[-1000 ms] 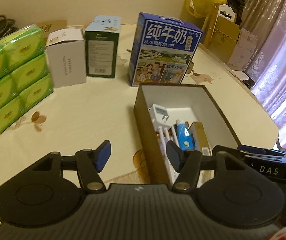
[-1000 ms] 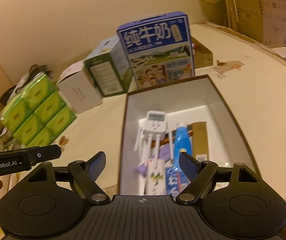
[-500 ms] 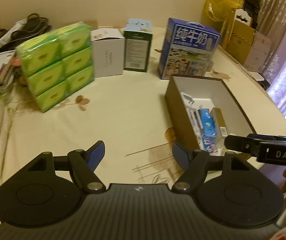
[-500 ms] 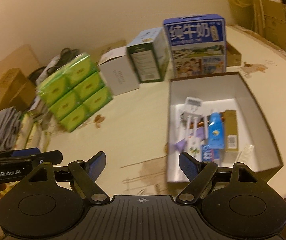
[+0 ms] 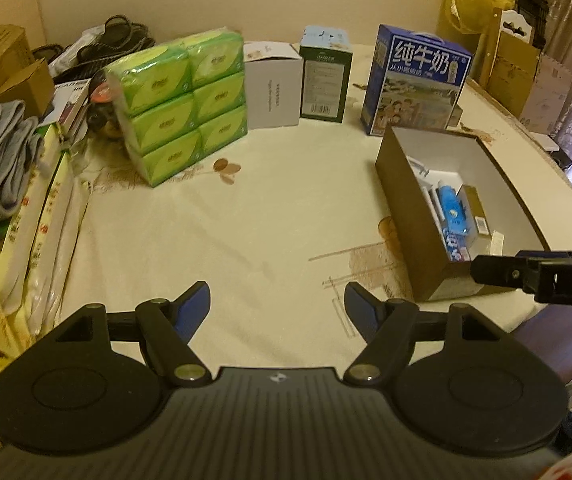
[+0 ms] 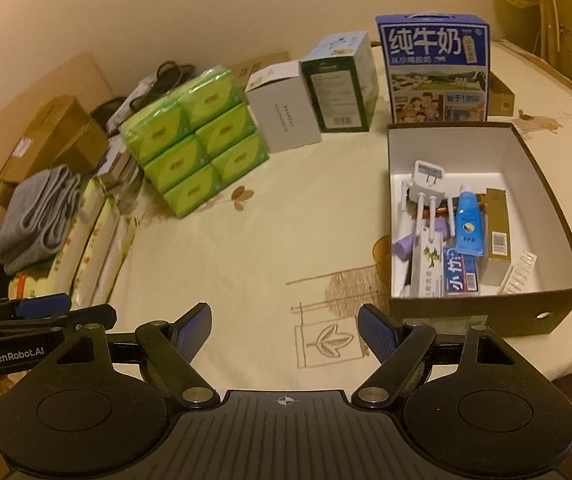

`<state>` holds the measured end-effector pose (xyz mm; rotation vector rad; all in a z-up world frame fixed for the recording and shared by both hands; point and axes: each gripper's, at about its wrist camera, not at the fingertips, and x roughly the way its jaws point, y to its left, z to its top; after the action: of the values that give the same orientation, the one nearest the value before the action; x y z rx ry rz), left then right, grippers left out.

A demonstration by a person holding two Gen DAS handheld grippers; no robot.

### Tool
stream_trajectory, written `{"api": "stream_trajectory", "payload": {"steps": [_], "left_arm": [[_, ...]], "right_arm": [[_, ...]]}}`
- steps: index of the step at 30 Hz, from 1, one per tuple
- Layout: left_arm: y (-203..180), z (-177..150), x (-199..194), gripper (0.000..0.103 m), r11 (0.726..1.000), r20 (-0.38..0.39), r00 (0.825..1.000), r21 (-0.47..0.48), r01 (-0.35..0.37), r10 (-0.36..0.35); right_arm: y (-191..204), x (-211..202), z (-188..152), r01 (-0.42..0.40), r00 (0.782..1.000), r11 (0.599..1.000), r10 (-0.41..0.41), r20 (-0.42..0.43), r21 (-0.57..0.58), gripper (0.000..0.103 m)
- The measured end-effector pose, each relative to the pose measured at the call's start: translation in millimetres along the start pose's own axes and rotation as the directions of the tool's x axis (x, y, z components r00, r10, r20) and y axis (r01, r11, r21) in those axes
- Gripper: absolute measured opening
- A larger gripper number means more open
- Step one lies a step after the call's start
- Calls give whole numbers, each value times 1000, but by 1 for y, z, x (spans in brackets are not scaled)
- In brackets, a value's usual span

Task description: Organize rigid objects

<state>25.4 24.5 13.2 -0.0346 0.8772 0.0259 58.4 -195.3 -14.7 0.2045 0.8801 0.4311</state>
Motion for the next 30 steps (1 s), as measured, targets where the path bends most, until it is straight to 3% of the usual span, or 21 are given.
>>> {"api": "stream_trajectory", "payload": {"steps": [11, 30], "left_arm": [[7, -20, -6, 70, 999, -36, 999, -33, 9, -10], [-1, -28, 3, 70, 1000, -72, 997, -22, 7, -8]], "right_arm": [[14, 9, -20, 15, 998, 998, -19, -60, -61, 78], [14, 23, -29, 8, 992, 999, -14, -124, -47, 78]]}}
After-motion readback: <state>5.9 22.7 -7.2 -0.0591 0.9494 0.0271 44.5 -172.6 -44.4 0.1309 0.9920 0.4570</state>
